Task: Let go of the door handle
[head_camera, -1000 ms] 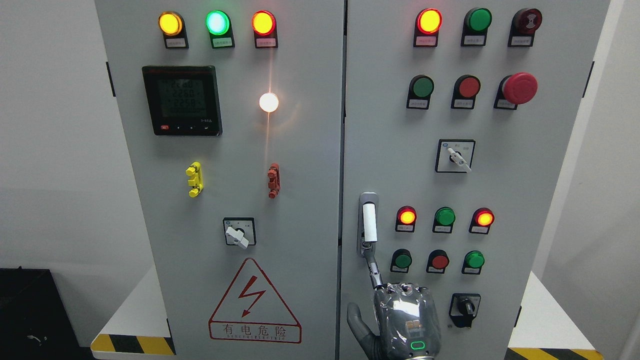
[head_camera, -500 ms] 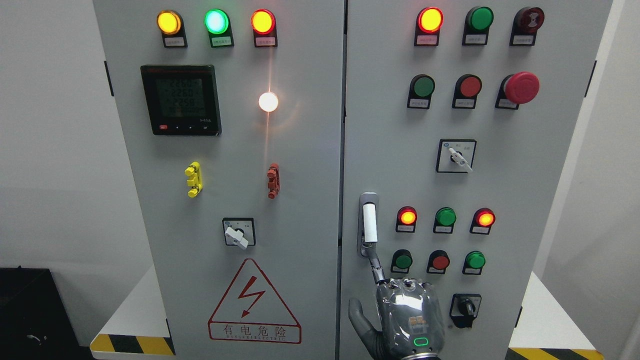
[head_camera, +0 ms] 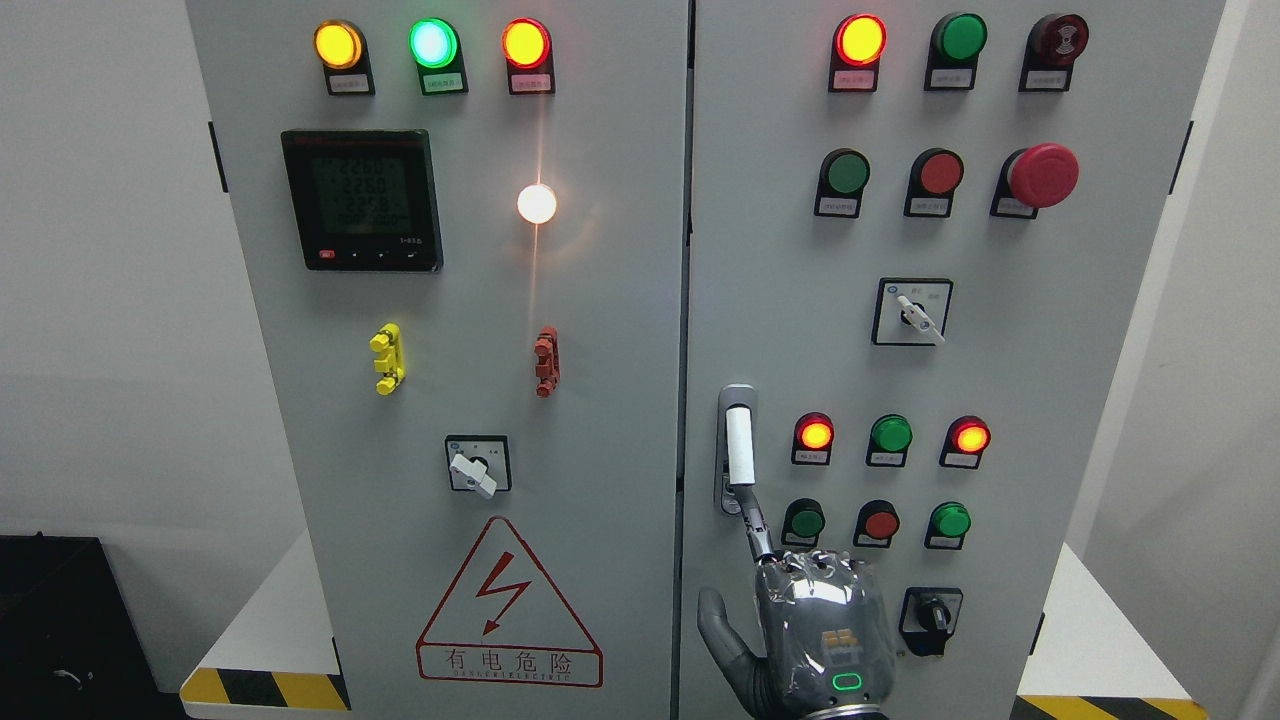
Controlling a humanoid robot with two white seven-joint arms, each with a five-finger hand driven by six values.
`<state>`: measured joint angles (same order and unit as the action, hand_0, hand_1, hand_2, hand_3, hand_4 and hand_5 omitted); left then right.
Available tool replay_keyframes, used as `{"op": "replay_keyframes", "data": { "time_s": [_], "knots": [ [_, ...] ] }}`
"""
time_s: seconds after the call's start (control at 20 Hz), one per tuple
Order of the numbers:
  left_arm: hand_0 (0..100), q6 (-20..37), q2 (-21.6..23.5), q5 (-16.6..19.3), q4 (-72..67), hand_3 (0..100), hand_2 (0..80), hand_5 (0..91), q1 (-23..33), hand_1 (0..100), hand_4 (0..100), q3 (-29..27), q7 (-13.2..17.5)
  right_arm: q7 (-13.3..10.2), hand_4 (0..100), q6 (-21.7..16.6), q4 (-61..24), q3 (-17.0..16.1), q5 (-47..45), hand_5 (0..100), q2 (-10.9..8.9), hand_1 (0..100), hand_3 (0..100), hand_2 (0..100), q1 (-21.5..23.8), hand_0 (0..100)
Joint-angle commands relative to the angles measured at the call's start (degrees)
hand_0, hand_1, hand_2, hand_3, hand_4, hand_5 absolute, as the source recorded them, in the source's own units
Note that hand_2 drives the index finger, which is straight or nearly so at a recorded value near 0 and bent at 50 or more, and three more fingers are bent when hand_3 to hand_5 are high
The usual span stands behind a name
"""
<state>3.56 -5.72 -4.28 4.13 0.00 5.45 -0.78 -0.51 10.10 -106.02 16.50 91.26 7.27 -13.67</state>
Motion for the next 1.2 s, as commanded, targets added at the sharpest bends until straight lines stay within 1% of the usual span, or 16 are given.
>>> {"op": "replay_keyframes", "data": {
  "time_s": [0.0,0.05,0.15,0.2,0.35,0.4,0.45,0.5,0.6,0.7,0.8,0.95,1.05,1.15],
  "knots": [
    [12,0.05,0.00,-0.03,0.00,0,0.0,0.0,0.97,56,0,0.00,-0.01,-0.11,98,-0.08,-1.73,0.11,-0.12,100,0.11,28,100,22,0.31,51],
    [12,0.05,0.00,-0.03,0.00,0,0.0,0.0,0.97,56,0,0.00,-0.01,-0.19,98,-0.17,-1.99,0.11,-0.12,100,0.11,28,100,23,0.40,51],
    [12,0.05,0.00,0.06,0.00,0,0.0,0.0,0.97,56,0,0.00,-0.01,-0.19,98,-0.25,-2.87,0.11,-0.20,100,0.02,28,100,31,0.84,52],
    [12,0.05,0.00,0.06,0.00,0,0.0,0.0,0.97,56,0,0.00,-0.01,-0.19,98,-0.25,-3.31,0.11,-0.20,100,0.02,28,100,32,0.93,53],
    [12,0.05,0.00,0.06,0.00,0,0.0,0.0,0.97,56,0,0.00,-0.01,-0.02,98,-0.25,-4.72,0.11,-0.29,100,-0.07,27,100,40,1.72,54],
    [12,0.05,0.00,0.06,0.00,0,0.0,0.0,0.97,56,0,0.00,-0.01,0.07,98,-0.25,-5.15,0.11,-0.29,100,-0.07,27,100,43,1.80,55],
    [12,0.05,0.00,-0.03,-0.09,0,0.0,0.0,0.97,56,0,0.00,-0.01,0.07,99,-0.25,-5.51,0.11,-0.29,100,-0.07,27,100,48,1.98,55],
    [12,0.05,0.00,-0.03,0.00,0,0.0,0.0,0.97,56,0,0.00,-0.01,0.24,99,-0.25,-5.86,0.11,-0.29,100,-0.07,27,100,50,2.07,55],
    [12,0.05,0.00,-0.03,0.00,0,0.0,0.0,0.97,56,0,0.00,-0.01,0.25,99,-0.25,-6.65,0.20,-0.47,100,-0.07,27,100,58,2.33,55],
    [12,0.05,0.00,-0.03,0.00,0,0.0,0.0,0.97,56,0,0.00,-0.01,0.33,99,-0.34,-7.70,0.20,-0.73,100,-0.07,26,100,64,3.21,56],
    [12,0.05,0.00,-0.03,0.00,0,0.0,0.0,0.97,56,0,0.00,-0.01,0.42,99,-0.52,-8.50,0.20,-0.73,100,-0.07,26,100,66,4.26,55],
    [12,0.05,0.00,-0.03,0.00,0,0.0,0.0,0.97,56,0,0.00,-0.01,0.86,99,-1.75,-9.55,0.20,-0.73,100,0.02,24,100,70,5.58,55],
    [12,0.05,0.00,-0.03,0.00,0,0.0,0.0,0.97,56,0,0.00,-0.01,1.04,100,-1.84,-10.52,0.20,-0.82,100,-0.07,21,100,71,6.63,54],
    [12,0.05,0.00,-0.03,0.00,0,0.0,0.0,0.97,56,0,0.00,-0.01,1.04,100,-1.92,-11.40,0.20,-0.82,100,-0.07,17,100,73,7.69,49]
  ]
}}
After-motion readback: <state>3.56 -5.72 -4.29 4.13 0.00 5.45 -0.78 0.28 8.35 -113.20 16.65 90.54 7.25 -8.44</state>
